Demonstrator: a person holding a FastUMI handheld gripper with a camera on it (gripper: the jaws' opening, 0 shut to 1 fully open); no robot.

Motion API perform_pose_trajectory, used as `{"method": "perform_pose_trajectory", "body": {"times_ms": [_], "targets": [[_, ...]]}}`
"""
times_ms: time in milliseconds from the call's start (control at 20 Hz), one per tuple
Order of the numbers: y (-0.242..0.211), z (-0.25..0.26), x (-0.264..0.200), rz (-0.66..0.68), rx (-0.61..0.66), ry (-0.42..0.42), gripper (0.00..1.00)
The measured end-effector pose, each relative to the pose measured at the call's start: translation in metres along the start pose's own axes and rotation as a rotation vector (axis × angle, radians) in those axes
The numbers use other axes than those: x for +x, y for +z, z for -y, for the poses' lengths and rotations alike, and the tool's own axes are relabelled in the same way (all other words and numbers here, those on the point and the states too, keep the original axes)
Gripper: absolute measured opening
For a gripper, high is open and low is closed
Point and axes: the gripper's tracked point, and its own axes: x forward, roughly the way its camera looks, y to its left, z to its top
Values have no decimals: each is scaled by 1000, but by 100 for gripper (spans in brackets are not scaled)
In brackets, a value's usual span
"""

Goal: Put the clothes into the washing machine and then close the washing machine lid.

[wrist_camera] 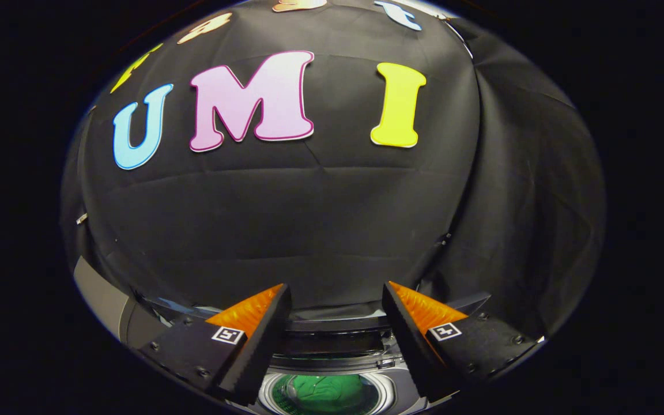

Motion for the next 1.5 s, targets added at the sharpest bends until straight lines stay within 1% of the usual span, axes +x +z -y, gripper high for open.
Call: {"method": "perform_pose_trajectory", "body": {"times_ms": [200, 300, 600, 800, 1100, 1500], "targets": [[1, -1, -6, 51, 9, 13, 100], [-2, -1, -11, 48, 7, 14, 100], [-18, 2, -42, 16, -8, 20, 100], [-27, 4, -58, -32, -29, 18, 99], [-45, 7, -83, -52, -44, -24, 99], [-75, 9, -108, -107, -41, -16, 97]]}}
